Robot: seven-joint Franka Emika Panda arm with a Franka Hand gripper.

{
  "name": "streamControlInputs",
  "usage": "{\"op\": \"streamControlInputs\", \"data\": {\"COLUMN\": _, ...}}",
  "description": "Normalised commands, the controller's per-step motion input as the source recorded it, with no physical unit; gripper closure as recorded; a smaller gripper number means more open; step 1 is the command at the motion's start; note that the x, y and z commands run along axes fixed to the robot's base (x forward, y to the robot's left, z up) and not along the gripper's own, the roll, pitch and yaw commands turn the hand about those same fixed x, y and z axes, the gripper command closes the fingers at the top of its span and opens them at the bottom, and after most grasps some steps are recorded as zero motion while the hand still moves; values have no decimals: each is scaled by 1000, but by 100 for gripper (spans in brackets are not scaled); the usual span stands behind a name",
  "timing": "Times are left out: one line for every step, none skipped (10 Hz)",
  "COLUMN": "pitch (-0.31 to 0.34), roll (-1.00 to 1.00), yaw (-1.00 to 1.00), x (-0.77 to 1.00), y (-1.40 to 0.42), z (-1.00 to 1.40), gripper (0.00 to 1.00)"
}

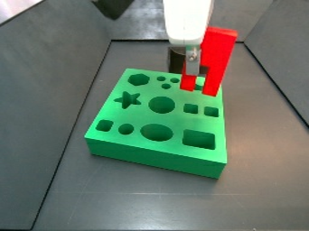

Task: Pick up the double-square object. Move up. Place the double-square object on the fixture. Regrasp the double-square object. Move to above the board. Insert the double-square object.
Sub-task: Insert the double-square object.

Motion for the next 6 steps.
{"op": "streamControlInputs", "data": {"pitch": -209, "roll": 61, "yaw": 220, "x": 0, "y": -63, "z": -643, "gripper": 100}}
{"op": "streamControlInputs", "data": {"pitch": -206, "roll": 84, "yaw": 314, "x": 3, "y": -160, "z": -680, "gripper": 100}}
{"op": "streamControlInputs", "data": {"pitch": -181, "roll": 80, "yaw": 291, "x": 43, "y": -134, "z": -651, "gripper": 100}}
{"op": "streamControlInputs", "data": {"pitch": -181, "roll": 64, "yaw": 260, "x": 74, "y": -103, "z": -666, "gripper": 100}}
{"op": "streamControlInputs", "data": {"pitch": -171, "roll": 66, "yaw": 217, "x": 149, "y": -83, "z": -703, "gripper": 100}}
{"op": "streamControlInputs", "data": {"pitch": -164, "roll": 77, "yaw": 183, "x": 229, "y": -49, "z": -740, "gripper": 100}}
